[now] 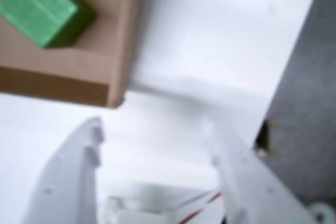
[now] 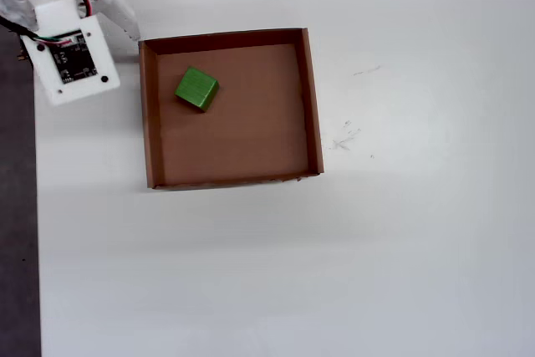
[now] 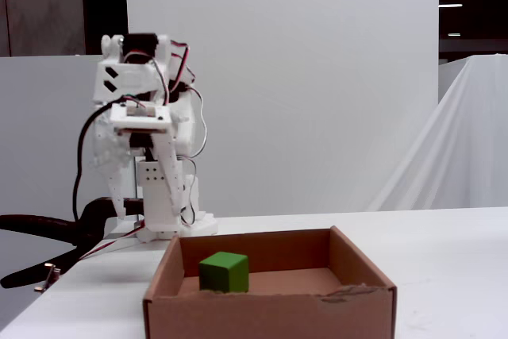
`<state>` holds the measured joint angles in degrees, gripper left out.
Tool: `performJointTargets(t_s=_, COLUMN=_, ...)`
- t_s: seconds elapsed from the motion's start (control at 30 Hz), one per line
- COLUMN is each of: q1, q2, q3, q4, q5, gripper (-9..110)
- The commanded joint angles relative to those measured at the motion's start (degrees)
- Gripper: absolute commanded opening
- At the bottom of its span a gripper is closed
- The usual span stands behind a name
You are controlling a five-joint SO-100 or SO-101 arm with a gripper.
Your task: Grasp a green cube and put it in a box.
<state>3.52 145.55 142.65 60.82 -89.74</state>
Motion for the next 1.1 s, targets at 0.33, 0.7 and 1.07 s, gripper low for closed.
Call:
performJointTargets(t_s=0.33, q1=8.2, q2=28.1, q3=23.4, q4=6.8, q5=15.3, gripper=26)
performJointTargets(t_s=0.7, q1=6.9, q2=36.9, q3=27.7, q4=10.1, q5=26.4, gripper=27)
performJointTargets(t_s=1.07, q1=5.8, q2=36.9, q3=27.7, q4=9.8, q5=29.9, gripper=27)
